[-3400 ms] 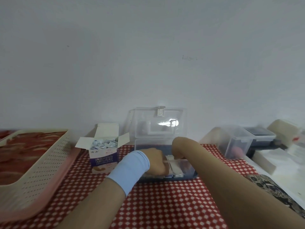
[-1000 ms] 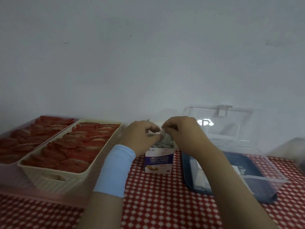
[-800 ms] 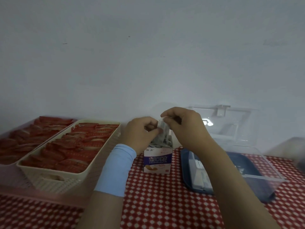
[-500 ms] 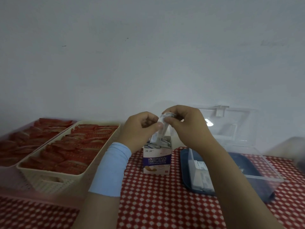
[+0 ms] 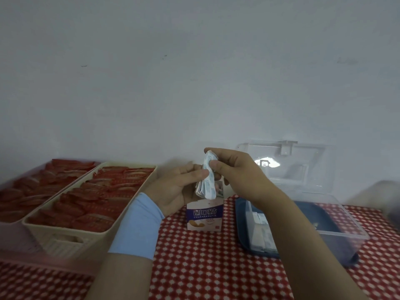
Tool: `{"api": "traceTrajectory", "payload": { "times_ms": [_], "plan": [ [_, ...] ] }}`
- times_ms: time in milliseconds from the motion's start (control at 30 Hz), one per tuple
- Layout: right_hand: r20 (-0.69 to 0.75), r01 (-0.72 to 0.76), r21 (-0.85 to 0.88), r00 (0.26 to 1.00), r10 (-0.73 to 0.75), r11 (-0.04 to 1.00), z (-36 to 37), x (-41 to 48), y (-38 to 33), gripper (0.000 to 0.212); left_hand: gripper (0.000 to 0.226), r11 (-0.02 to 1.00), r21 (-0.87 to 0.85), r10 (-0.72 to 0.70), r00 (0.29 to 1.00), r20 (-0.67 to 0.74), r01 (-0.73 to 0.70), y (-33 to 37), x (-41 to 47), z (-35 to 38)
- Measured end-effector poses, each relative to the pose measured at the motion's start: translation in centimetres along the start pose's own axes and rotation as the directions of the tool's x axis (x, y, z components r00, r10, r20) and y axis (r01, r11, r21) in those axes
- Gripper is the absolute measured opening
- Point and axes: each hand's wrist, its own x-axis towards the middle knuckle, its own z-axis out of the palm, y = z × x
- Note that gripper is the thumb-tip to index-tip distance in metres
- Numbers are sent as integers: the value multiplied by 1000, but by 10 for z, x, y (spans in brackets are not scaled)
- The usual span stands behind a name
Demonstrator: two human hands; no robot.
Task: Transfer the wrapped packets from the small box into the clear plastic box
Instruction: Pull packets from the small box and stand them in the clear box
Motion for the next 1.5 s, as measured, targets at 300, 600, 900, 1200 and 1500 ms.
{"api": "traceTrajectory", "payload": {
  "times_ms": [300, 600, 900, 1200, 1500],
  "plan": [
    [70, 26, -110, 997, -18, 994, 11, -6, -4, 58, 44, 994, -67, 79, 991, -110, -87, -1, 5, -17],
    [94, 162, -278, 986, -141, 947, 18, -7, -7, 64, 42, 996, -82, 35, 999, -29, -37, -2, 2, -14],
    [72, 202, -356, 979, -189, 912, 18, -6, -7, 57, 37, 995, -86, 49, 999, 11, -48, -2, 2, -7],
    [175, 86, -76, 982, -72, 993, 12, -12, -14, 63, 55, 994, -89, 67, 997, 48, -63, 1, -1, -5],
    [-3, 21, -31, 1000, -21, 999, -6, -5, -17, 25, 81, 998, -57, -10, 978, 208, 22, -2, -5, -9]
  ]
}}
